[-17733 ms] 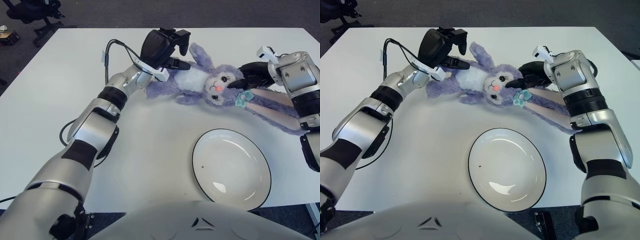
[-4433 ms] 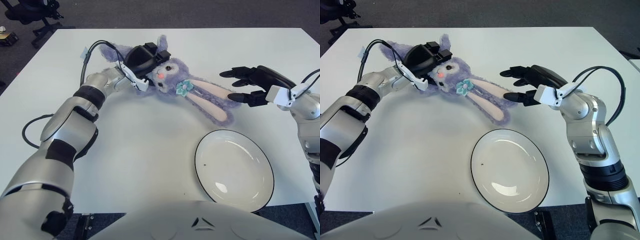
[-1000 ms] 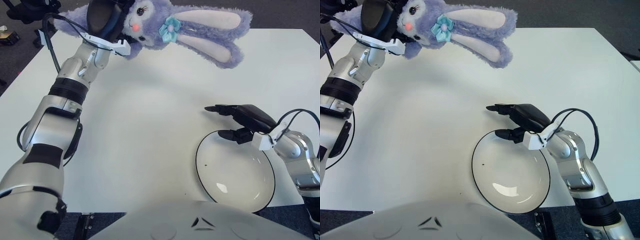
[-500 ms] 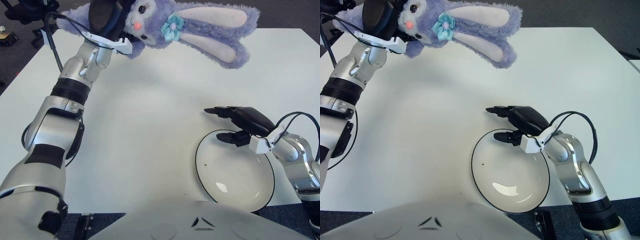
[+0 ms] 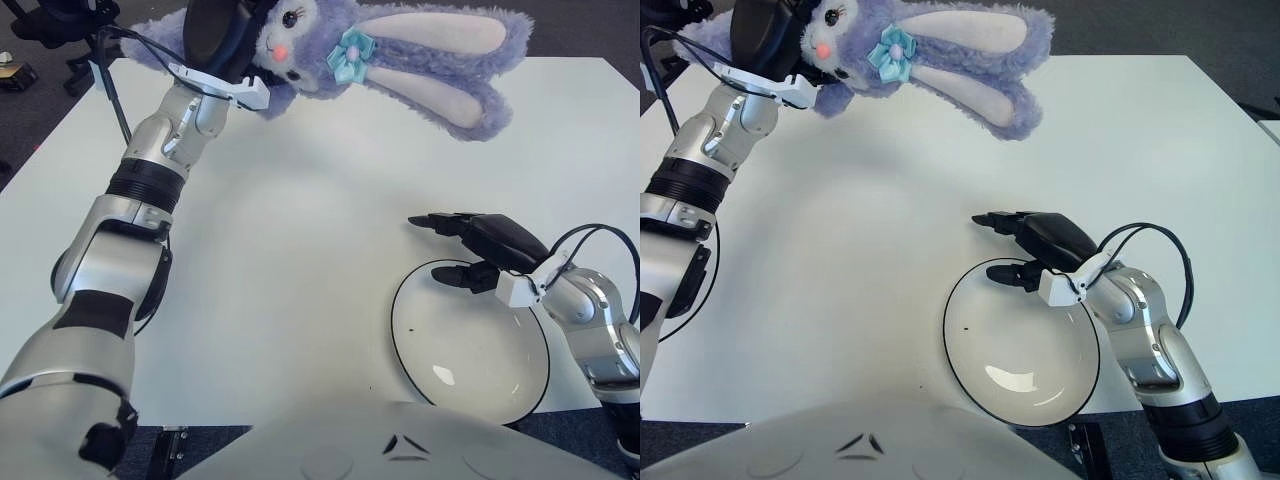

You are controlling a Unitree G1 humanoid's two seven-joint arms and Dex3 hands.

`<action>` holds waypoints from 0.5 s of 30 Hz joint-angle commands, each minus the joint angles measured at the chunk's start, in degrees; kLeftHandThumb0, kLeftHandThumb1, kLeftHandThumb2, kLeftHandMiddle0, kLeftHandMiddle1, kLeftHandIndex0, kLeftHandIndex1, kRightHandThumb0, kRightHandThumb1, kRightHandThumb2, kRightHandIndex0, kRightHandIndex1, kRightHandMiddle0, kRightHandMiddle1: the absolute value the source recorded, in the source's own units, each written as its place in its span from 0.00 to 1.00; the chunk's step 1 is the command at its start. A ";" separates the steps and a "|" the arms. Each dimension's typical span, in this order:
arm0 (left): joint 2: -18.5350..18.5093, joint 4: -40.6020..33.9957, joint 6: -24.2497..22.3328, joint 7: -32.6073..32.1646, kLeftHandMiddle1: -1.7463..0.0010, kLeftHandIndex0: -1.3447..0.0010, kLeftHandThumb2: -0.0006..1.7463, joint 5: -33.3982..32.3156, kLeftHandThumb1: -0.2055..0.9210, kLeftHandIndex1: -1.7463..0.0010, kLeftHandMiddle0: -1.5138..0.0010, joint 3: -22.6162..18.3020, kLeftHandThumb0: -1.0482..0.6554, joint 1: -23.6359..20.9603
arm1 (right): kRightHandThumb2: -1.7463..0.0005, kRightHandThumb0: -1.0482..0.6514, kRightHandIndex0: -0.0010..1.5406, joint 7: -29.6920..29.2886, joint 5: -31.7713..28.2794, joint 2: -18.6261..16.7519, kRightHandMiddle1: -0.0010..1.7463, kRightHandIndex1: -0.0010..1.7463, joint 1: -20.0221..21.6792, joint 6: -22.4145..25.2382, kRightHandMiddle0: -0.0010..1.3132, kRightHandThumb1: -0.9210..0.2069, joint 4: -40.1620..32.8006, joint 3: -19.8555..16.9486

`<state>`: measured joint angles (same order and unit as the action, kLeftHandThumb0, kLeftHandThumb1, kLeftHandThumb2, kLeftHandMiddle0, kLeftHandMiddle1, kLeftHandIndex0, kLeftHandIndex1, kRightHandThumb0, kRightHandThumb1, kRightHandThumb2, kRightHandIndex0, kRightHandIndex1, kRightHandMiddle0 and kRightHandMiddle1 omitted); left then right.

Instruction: Put the doll into the plate.

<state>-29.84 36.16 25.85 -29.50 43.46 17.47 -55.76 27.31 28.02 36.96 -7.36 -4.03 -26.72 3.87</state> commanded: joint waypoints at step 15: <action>0.66 -2.21 -1.17 1.04 0.00 0.49 0.58 -0.61 0.53 0.00 0.44 -1.29 0.70 0.71 | 0.64 0.28 0.34 -1.01 3.19 -1.16 0.01 0.00 1.66 1.47 0.28 0.00 4.44 3.35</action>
<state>-29.31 35.18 25.09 -28.70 43.43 17.00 -55.43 26.34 29.83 36.52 -6.07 -3.36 -25.57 5.74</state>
